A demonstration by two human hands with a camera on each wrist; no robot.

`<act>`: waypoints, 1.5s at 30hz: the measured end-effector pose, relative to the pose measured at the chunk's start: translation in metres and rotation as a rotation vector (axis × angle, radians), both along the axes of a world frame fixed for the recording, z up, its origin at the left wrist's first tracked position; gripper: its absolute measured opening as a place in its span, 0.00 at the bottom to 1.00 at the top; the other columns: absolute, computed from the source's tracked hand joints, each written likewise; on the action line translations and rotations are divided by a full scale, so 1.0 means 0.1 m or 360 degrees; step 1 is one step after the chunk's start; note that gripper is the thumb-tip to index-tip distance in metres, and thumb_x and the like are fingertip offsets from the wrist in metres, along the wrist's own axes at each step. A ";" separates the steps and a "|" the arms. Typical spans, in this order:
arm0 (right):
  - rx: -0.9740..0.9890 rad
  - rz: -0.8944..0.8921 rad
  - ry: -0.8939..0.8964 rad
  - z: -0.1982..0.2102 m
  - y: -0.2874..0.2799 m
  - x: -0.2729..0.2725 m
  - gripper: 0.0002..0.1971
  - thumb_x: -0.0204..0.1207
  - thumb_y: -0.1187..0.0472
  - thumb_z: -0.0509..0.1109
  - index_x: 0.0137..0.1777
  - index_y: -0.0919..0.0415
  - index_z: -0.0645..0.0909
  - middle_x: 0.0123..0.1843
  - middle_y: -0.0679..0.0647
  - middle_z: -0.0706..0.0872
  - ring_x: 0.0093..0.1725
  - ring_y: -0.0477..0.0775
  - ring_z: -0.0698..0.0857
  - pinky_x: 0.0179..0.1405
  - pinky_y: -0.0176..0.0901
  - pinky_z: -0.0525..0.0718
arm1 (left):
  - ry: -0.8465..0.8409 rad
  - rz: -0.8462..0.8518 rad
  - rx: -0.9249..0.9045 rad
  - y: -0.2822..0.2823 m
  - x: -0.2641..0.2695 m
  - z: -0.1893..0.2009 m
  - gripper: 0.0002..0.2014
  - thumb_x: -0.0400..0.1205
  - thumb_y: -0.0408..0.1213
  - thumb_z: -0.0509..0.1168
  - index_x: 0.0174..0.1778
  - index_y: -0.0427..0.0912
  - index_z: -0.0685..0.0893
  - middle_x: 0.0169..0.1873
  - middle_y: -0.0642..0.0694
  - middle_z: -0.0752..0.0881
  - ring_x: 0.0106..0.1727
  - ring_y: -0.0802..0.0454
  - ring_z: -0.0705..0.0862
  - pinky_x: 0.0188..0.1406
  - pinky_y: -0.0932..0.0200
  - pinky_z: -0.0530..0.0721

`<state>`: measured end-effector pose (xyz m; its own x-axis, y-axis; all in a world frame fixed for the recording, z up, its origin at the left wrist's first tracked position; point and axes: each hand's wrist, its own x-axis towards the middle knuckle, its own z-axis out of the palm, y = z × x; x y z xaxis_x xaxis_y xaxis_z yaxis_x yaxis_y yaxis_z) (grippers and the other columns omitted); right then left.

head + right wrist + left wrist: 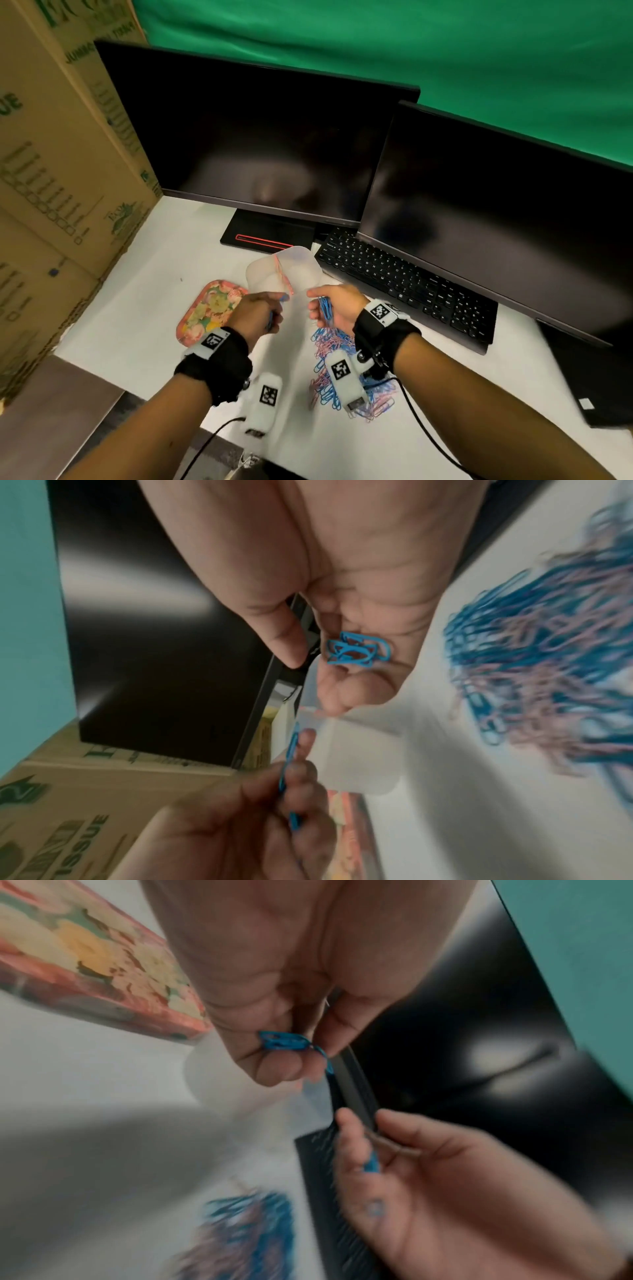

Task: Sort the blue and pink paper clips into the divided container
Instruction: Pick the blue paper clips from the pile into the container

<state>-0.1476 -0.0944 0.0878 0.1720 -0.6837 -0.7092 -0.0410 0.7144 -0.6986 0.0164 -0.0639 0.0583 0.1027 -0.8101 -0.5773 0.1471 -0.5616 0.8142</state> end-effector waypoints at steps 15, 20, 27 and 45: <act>-0.0216 0.0021 0.0046 0.20 -0.37 0.48 0.07 0.80 0.62 0.64 0.40 0.55 0.77 0.35 0.52 0.74 0.34 0.48 0.74 0.32 0.39 0.74 | 0.0001 0.0324 0.0039 -0.40 0.24 0.29 0.12 0.83 0.31 0.59 0.61 0.37 0.81 0.45 0.40 0.80 0.49 0.43 0.79 0.58 0.48 0.80; -0.0231 0.0035 0.0225 0.03 -0.17 -0.17 0.10 0.80 0.63 0.65 0.58 0.65 0.82 0.41 0.55 0.82 0.38 0.52 0.80 0.36 0.41 0.76 | -0.0244 0.0176 -0.0227 -0.27 0.14 0.25 0.11 0.81 0.26 0.60 0.46 0.43 0.85 0.44 0.42 0.85 0.45 0.45 0.82 0.45 0.53 0.81; -0.0601 0.0443 0.1069 -0.54 0.53 -1.05 0.10 0.78 0.61 0.66 0.37 0.49 0.84 0.36 0.46 0.86 0.33 0.43 0.83 0.33 0.27 0.77 | -0.0974 -0.0816 -0.0469 0.20 -0.27 -0.25 0.12 0.75 0.30 0.69 0.31 0.53 0.83 0.28 0.56 0.86 0.28 0.67 0.81 0.38 0.67 0.79; -0.0893 0.0944 0.1399 -0.95 1.13 -1.02 0.13 0.77 0.60 0.62 0.59 0.50 0.79 0.59 0.49 0.82 0.54 0.55 0.84 0.52 0.43 0.82 | -0.1789 -0.1421 -0.0337 0.44 -0.69 -0.57 0.09 0.76 0.43 0.62 0.50 0.51 0.83 0.52 0.48 0.84 0.54 0.45 0.84 0.50 0.57 0.82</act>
<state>-0.2495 0.0185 -0.0068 0.1709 -0.9130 -0.3705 -0.8800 0.0277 -0.4742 -0.0522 -0.0199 0.0013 -0.1631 -0.9033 -0.3969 -0.9405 0.0207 0.3393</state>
